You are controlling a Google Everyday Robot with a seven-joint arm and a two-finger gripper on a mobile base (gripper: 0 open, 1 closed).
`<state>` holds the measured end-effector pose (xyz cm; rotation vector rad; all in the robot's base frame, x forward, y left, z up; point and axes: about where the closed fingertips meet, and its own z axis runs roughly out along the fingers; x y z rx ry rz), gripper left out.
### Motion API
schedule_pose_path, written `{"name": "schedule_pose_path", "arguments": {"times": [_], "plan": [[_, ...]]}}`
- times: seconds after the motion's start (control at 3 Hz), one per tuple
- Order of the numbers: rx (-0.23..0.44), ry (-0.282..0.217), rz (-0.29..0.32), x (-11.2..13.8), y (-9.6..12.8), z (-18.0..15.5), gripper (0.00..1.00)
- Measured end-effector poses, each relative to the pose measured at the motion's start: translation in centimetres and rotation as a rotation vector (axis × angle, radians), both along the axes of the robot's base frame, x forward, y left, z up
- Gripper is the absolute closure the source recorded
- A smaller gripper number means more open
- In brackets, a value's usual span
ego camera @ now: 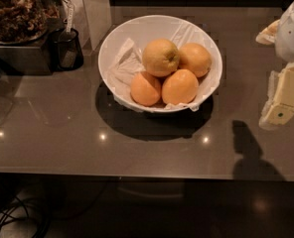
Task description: Pick orange from white bowl
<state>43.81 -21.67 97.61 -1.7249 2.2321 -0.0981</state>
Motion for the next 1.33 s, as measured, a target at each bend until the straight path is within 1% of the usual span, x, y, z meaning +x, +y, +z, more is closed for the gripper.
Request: {"name": "schedule_pose_path", "arguments": {"times": [0.33,0.67,1.0,1.33], "plan": [[0.000,0.000,0.000,0.0,0.0,0.0,0.00],[0.032,-0.007,0.015,0.9,0.6,0.5,0.00],[0.110,-0.038,0.078,3.5,2.6,2.2,0.00],[0.118,-0.053,0.080,3.8,2.8,2.7,0.00]]}}
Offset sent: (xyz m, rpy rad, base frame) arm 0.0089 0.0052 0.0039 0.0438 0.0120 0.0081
